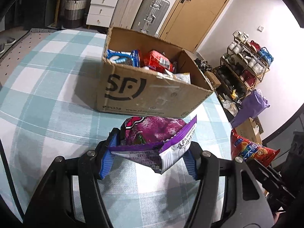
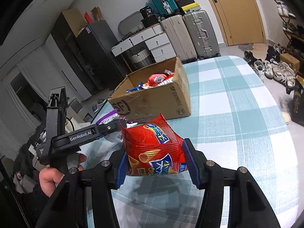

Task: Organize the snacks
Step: 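Lift both held bags and carry them over the cardboard box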

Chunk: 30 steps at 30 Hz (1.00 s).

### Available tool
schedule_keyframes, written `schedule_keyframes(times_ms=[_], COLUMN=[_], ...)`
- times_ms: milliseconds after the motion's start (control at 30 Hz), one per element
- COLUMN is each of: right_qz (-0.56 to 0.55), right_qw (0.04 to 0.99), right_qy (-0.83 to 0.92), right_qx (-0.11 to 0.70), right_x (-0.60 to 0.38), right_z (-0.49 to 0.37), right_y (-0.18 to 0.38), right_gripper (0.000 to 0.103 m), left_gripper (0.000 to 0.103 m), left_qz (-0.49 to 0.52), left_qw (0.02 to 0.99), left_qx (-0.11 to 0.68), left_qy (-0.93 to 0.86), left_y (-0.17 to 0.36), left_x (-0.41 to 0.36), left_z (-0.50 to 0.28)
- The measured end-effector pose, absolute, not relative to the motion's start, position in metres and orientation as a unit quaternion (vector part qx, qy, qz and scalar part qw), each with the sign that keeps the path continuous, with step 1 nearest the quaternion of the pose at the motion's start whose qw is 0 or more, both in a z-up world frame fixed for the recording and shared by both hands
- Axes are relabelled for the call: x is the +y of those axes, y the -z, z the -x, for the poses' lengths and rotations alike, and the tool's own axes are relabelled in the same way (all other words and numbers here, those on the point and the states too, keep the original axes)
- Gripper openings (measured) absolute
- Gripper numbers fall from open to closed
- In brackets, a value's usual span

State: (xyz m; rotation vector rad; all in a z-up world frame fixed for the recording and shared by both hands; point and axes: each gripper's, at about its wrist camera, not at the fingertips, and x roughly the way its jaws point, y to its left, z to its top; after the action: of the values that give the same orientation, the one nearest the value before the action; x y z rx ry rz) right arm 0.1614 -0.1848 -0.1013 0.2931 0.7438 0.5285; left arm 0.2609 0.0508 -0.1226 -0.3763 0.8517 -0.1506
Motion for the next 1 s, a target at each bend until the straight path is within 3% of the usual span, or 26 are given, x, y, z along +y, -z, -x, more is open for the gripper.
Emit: schedule_keyframes(times_ms=[1000], right_qz=[-0.082], right_qw=[0.912], right_qy=[-0.290], right_qx=[0.279], right_x=[-0.135], right_z=[-0.217], right_y=[-0.012], right_gripper=[0.054], left_gripper=[0.059], left_qz=[0.102], left_qw=[0.933], left_qx=[0.339], left_qy=[0.065], left_y=[-0.014], left_x=[0.077], left_z=[-0.235])
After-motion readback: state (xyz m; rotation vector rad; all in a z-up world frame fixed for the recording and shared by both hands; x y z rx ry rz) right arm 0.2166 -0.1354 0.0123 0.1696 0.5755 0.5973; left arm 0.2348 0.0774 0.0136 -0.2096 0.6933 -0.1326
